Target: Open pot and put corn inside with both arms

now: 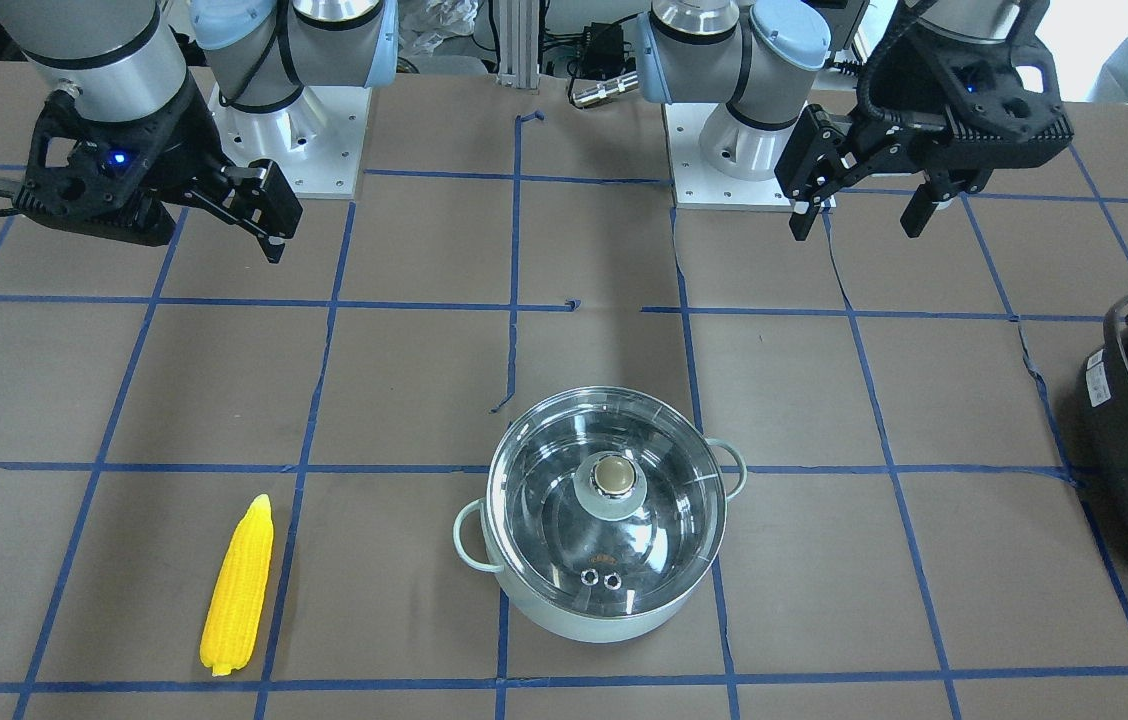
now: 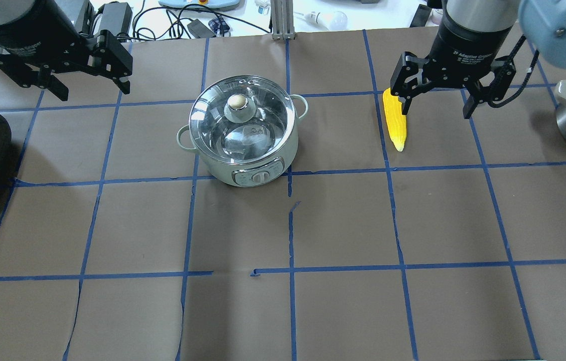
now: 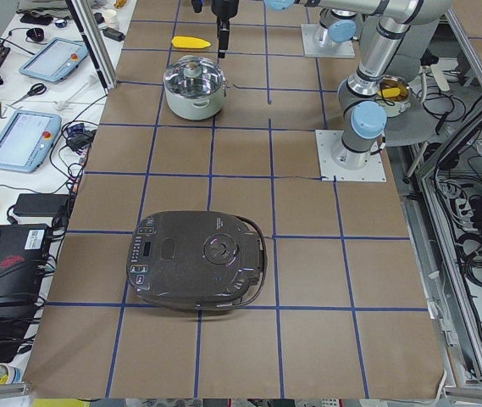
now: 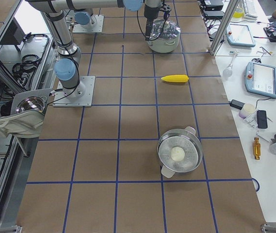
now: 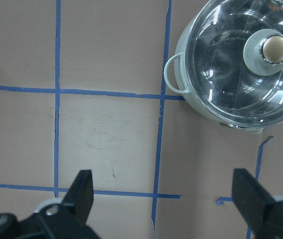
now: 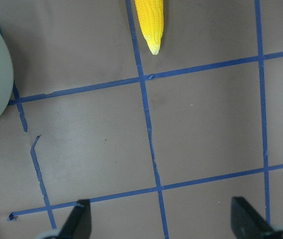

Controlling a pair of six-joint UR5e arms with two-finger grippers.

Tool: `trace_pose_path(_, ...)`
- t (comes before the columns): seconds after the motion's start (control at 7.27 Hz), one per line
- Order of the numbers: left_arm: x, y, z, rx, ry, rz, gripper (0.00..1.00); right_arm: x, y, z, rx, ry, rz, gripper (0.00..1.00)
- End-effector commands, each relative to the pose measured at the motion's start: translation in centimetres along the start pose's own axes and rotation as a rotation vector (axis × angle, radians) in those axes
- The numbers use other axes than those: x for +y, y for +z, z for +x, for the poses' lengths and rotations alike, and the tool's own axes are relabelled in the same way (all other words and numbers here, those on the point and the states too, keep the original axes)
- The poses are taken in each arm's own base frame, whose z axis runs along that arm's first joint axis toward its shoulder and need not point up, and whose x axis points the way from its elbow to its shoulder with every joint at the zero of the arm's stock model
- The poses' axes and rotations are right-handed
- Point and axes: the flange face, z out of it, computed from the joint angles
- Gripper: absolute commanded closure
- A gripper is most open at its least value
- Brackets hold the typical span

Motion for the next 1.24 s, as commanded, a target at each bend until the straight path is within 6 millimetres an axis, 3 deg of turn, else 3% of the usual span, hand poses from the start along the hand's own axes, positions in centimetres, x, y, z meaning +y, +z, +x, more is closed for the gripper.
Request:
trace_pose_path(0.0, 0.0, 0.0, 0.0, -0.002, 0.003, -0.001, 0.00, 0.0, 0.0, 0.0, -0.001, 0.000, 0.000, 0.00)
trace_pose_path(0.41, -0.1, -0.6, 0.1, 0.005, -0.004, 0.011, 0.00, 0.0, 0.1, -0.1, -0.001, -0.002, -0.003, 0.00)
trace_pose_path(0.96, -1.9, -0.5, 0.5, 0.025, -0.084, 0.006, 0.00, 0.1, 0.0, 0.0, 0.003, 0.001, -0.001, 0.00)
trace_pose_path(1.1, -3.0, 0.3, 2.4, 0.051, -0.057, 0.011, 0.00, 0.3, 0.3, 0.1, 0.006, 0.001, -0.034, 0.00)
